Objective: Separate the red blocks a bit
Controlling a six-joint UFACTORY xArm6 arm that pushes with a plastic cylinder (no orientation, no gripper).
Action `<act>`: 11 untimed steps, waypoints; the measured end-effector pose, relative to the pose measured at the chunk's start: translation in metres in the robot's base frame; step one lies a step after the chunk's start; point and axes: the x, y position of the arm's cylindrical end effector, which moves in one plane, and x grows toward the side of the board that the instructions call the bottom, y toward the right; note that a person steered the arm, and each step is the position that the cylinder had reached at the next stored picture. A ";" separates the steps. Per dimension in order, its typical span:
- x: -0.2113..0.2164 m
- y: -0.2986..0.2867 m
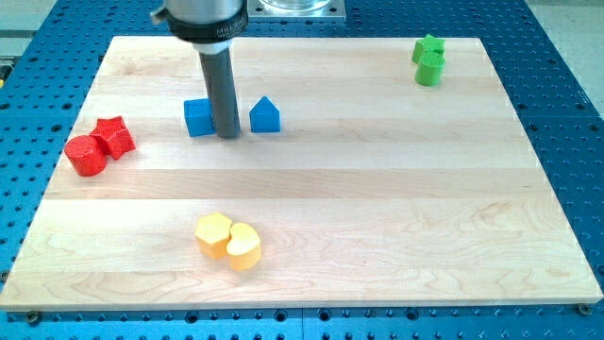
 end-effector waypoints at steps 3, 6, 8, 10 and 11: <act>0.065 -0.076; 0.045 -0.195; 0.046 -0.130; 0.029 -0.164; 0.024 -0.121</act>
